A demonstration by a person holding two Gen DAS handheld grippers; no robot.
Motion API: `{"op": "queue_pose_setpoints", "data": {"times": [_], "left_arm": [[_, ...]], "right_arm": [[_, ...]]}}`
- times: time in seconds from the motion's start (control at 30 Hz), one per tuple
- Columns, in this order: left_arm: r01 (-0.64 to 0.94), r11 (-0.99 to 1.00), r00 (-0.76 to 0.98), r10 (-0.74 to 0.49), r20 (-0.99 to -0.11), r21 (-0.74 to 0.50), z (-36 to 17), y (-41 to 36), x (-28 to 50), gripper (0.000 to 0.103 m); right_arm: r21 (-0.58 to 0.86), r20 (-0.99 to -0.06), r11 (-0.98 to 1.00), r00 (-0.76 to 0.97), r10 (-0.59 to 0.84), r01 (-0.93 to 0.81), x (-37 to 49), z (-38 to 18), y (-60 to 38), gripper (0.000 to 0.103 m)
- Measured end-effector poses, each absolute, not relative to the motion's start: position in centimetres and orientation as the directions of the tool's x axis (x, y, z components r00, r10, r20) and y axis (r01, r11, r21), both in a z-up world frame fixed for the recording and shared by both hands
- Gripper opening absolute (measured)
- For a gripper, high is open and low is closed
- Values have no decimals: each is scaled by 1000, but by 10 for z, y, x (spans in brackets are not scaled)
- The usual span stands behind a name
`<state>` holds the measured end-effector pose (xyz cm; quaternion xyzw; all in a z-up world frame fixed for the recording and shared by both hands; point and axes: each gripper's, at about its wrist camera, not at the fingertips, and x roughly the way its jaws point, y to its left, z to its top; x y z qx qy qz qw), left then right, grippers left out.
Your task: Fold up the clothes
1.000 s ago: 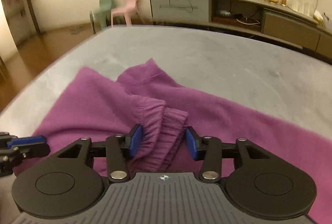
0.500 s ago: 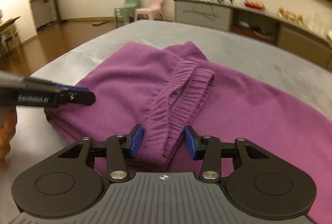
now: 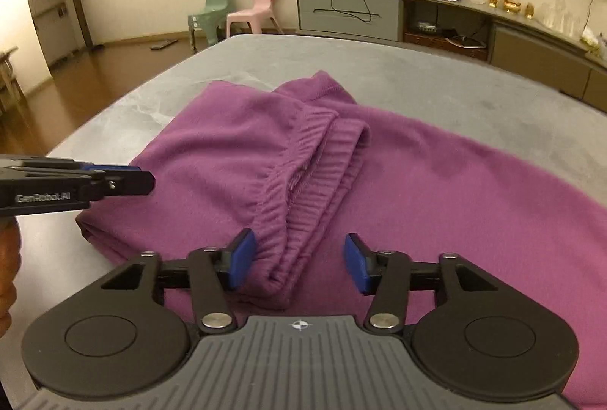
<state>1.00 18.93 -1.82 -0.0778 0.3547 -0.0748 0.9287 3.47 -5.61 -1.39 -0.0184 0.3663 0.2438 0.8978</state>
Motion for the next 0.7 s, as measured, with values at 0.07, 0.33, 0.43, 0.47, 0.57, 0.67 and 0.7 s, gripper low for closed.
{"op": "queue_pose_setpoints", "data": {"times": [0.07,0.33,0.43,0.47,0.57,0.67,0.7], "left_arm": [[99,974,749,-208,-629,-205,-8,186,6,16],[228,951,761,-308,-571,-209,25,127,-14,43],[258,955,747,-291,-597,-143,12,91,-9,44],[256,960,738,-271,-618,-115,3,79,-4,44],[241,970,711,-202,-673,-35,-23,49,9,40],[205,979,716,-150,-682,0,-25,41,14,42],[200,979,717,-173,-675,-39,-18,41,13,42]], "right_arm": [[181,-671,882,601,435,-436,35,-9,-66,56],[80,-646,942,702,299,-327,3,24,-195,64],[46,-650,972,732,204,-230,-7,16,-255,64],[61,-644,979,742,186,-192,-10,9,-275,64],[114,-628,988,763,153,-105,-17,-11,-322,64],[196,-603,978,779,173,-65,-19,-15,-354,64],[225,-590,973,787,182,-57,-19,-14,-364,65]]}}
